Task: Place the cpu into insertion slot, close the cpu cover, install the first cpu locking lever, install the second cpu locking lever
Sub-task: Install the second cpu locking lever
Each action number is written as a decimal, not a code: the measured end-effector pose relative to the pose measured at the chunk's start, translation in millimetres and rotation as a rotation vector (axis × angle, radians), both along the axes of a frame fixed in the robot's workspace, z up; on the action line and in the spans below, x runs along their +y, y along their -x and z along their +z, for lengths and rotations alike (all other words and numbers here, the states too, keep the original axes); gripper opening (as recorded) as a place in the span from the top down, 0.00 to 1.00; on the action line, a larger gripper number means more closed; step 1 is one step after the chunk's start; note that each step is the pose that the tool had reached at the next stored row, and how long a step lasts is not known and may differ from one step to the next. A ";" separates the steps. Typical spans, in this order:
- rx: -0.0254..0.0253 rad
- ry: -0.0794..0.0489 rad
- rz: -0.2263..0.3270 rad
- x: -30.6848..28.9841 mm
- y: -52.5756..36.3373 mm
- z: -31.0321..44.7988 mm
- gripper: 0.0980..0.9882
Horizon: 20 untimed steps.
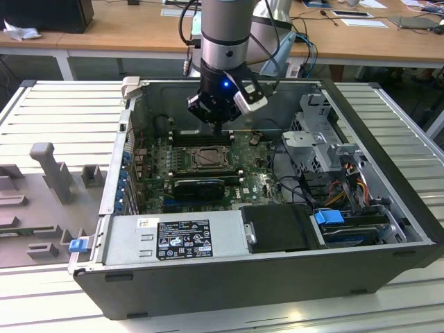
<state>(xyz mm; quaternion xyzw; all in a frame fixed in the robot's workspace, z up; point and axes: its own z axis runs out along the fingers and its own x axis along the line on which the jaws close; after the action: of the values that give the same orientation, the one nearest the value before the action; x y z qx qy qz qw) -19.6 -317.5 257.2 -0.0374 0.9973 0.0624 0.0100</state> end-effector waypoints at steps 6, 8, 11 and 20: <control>0.0015 0.000 0.000 -7.2 0.1 -0.1 0.99; 0.0077 0.000 0.000 -13.3 0.1 -1.4 0.99; 0.0093 -0.002 0.000 -20.9 0.2 -3.6 0.99; 0.0185 -0.007 0.000 -35.9 0.1 -13.6 0.99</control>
<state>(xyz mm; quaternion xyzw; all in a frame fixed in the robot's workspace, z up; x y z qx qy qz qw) -19.7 -353.4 243.6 -0.0369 0.9971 0.0663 0.0010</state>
